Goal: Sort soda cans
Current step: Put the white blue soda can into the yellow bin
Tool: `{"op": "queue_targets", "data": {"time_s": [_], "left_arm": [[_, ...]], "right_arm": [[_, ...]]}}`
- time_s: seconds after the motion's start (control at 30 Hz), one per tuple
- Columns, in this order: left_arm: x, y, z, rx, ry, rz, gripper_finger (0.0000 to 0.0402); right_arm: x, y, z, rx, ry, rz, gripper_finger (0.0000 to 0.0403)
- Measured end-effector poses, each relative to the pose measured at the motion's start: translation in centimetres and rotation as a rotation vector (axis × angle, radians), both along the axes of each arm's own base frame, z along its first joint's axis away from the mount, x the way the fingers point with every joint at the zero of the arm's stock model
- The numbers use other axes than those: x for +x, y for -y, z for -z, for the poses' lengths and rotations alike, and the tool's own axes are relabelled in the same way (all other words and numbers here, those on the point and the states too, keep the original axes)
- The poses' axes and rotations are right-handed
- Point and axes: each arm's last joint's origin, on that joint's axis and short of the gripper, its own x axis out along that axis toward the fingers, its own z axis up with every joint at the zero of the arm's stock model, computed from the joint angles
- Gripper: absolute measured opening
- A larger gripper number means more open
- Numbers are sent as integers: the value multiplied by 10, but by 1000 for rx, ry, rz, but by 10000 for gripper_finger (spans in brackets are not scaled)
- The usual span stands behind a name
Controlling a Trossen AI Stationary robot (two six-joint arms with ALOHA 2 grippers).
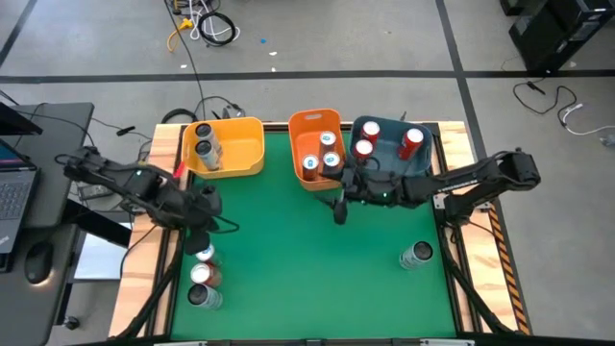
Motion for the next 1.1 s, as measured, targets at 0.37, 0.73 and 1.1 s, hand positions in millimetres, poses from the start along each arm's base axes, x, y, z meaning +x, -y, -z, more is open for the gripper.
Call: {"op": "queue_targets", "data": {"time_s": [0.37, 0.73, 1.1], "left_arm": [[7, 65, -14, -150, -171, 89, 1], [9, 127, 8, -53, -248, 207, 7], [21, 125, 12, 95, -152, 327, 11]], "right_arm": [[5, -29, 15, 4, -55, -90, 309], [7, -46, 23, 32, -73, -133, 310], [-19, -95, -31, 109, -458, -143, 306]]}}
